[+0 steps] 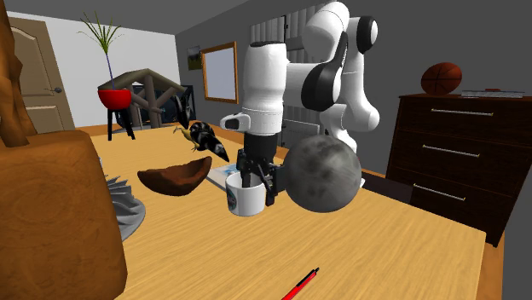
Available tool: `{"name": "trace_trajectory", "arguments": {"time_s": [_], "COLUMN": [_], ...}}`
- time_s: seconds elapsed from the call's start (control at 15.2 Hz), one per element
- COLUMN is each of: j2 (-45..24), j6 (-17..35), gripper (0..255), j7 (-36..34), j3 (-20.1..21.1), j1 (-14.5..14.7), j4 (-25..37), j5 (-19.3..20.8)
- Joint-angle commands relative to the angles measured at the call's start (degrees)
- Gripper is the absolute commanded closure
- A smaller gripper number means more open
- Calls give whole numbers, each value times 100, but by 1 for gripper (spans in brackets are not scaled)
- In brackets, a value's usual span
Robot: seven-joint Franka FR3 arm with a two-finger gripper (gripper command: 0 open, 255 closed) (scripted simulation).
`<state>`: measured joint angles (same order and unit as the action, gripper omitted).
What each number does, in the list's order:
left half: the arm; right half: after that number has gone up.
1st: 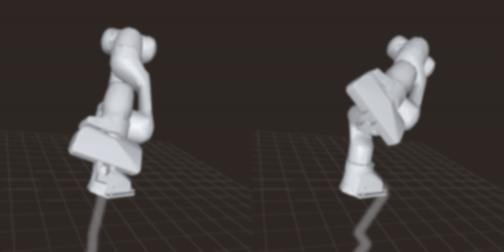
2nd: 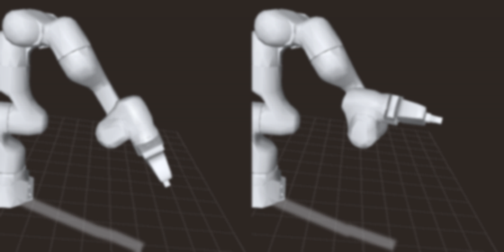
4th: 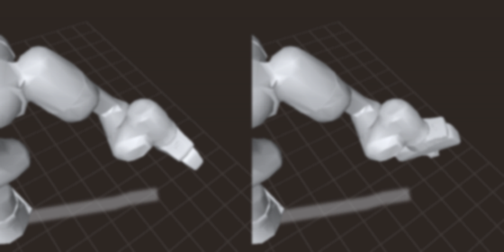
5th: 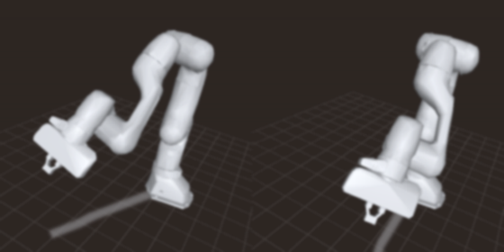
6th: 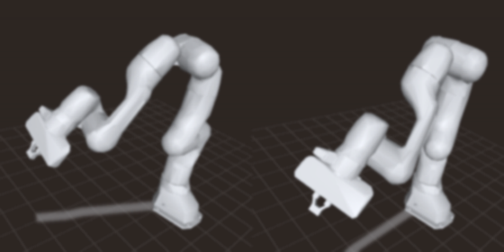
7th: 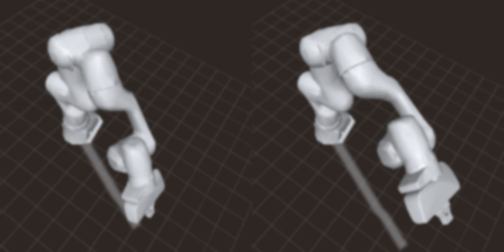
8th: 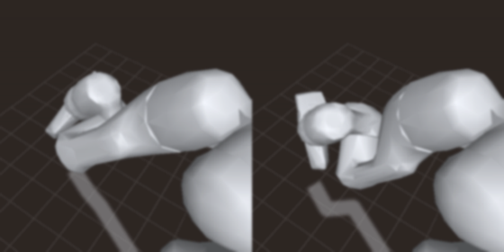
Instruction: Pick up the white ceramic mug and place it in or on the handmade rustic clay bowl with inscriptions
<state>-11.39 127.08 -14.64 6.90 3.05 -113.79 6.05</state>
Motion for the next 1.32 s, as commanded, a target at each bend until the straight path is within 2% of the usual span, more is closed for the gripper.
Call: {"name": "trace_trajectory", "arguments": {"time_s": [0.0, 0.59, 1.25], "j2": [0, 0, 312], "j6": [0, 1, -698], "gripper": [255, 255, 255], "j7": [0, 0, 87], "j3": [0, 0, 18], "j1": [0, 0, -8], "j4": [0, 0, 392], "j5": [0, 0, -86]}}
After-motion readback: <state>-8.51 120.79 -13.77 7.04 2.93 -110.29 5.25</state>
